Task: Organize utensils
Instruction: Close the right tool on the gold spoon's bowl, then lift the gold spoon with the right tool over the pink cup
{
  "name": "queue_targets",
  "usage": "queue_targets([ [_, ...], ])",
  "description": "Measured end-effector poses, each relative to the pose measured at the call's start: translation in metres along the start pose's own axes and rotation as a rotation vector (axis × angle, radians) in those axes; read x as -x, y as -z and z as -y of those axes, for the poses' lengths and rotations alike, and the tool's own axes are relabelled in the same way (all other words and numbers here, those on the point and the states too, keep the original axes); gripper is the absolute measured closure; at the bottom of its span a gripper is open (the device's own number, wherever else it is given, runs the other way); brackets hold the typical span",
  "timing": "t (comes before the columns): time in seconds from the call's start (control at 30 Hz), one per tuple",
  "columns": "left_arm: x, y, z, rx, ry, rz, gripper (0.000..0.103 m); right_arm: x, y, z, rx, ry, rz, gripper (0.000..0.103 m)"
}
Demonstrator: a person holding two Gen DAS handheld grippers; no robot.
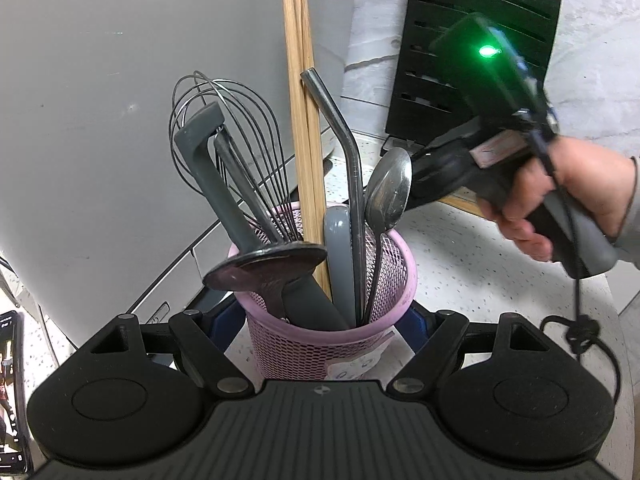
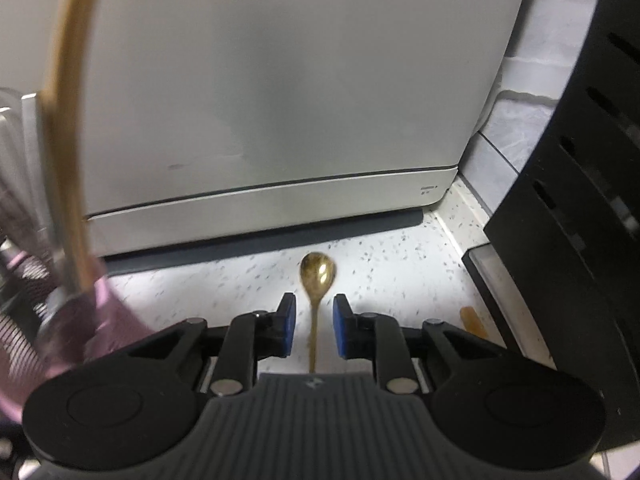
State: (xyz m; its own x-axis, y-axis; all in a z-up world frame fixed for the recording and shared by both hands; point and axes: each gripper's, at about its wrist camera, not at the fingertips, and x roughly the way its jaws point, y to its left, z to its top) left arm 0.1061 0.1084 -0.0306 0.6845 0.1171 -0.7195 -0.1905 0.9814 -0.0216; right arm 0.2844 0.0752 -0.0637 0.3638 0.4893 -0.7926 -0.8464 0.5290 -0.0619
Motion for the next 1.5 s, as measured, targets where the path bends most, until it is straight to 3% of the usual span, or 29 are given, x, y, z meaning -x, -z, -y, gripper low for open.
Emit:
queue_targets([
  [0.33, 0.001, -0.002, 0.007, 0.024, -0.039, -0.022, 0.011, -0.032, -0.017, 0.008, -0.063, -0.007, -0.055, 0.08],
  [0.53, 0.004, -0.003, 0.01, 0.017, -0.044, -0.029, 0.011, -0.044, -0.022, 0.013, -0.083, -0.022, -0.084, 0.072],
  [0.9, 0.002, -0.007, 0.012, 0.011, -0.044, -0.031, 0.011, -0.055, -0.032, 0.014, -0.078, -0.016, -0.098, 0.072],
  [1.0, 0.002, -0.007, 0.012, 0.011, -0.045, -0.032, 0.011, -0.053, -0.031, 0.011, -0.072, -0.015, -0.093, 0.081],
  [1.5, 0.001, -0.006, 0.011, 0.009, -0.042, -0.029, 0.011, -0.041, -0.018, 0.014, -0.109, -0.02, -0.082, 0.082],
])
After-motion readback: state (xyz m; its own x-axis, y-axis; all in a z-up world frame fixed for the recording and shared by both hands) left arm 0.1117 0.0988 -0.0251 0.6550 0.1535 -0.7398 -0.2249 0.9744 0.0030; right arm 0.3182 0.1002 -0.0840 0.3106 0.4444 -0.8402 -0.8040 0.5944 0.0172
